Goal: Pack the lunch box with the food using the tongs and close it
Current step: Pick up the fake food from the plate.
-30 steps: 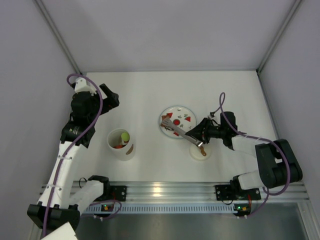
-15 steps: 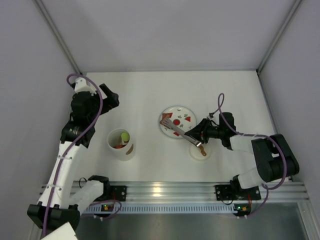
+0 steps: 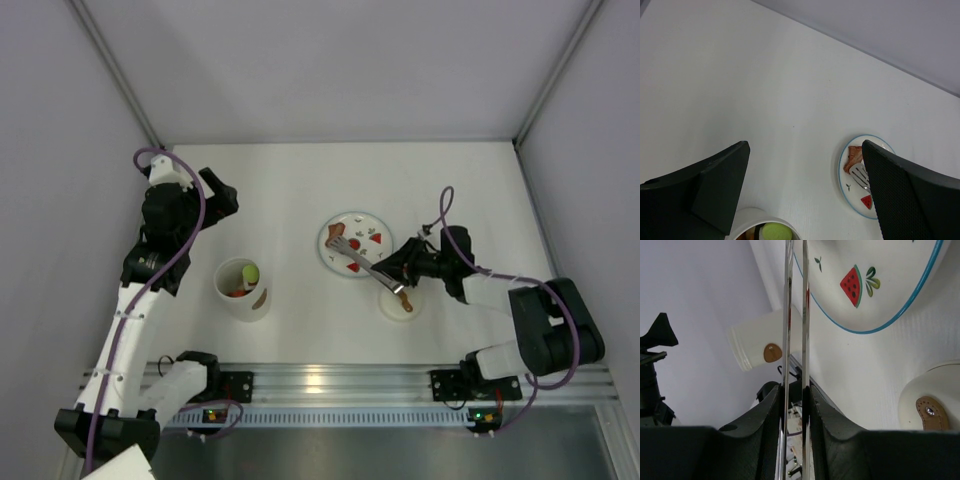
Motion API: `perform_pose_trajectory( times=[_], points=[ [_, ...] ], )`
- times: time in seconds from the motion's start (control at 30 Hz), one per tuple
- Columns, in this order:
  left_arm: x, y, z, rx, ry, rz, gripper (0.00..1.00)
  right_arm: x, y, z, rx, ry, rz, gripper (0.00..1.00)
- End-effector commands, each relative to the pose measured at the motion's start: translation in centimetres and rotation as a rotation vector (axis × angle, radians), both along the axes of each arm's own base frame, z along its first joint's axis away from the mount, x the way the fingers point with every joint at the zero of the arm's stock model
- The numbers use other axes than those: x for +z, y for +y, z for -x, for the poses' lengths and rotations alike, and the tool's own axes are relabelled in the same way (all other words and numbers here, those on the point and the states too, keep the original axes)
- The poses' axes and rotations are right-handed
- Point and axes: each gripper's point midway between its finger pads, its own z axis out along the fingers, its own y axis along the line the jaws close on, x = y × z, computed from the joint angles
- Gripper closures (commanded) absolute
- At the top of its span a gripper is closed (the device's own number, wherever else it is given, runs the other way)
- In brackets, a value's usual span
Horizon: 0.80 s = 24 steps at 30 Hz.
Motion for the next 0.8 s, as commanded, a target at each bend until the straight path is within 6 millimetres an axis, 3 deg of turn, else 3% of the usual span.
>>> perform_pose_trajectory(
  times=[0.0, 0.43, 0.77],
  points=[
    [0.2, 0.2, -0.2, 0.009, -0.018, 0.001, 0.01, 1.7, 0.1, 0.0, 0.016, -0.115, 0.045, 0.83],
    [0.3, 0.1, -0.2, 0.006, -0.019, 0.004, 0.01, 4.5, -1.6, 0.8, 0.059, -0.24, 0.24, 0.91],
    [0.3, 0.1, -0.3, 0.003, -0.019, 0.005, 0.01, 10.1, -0.2, 2.8, 0.176, -0.362, 0.212, 0.91]
  ],
)
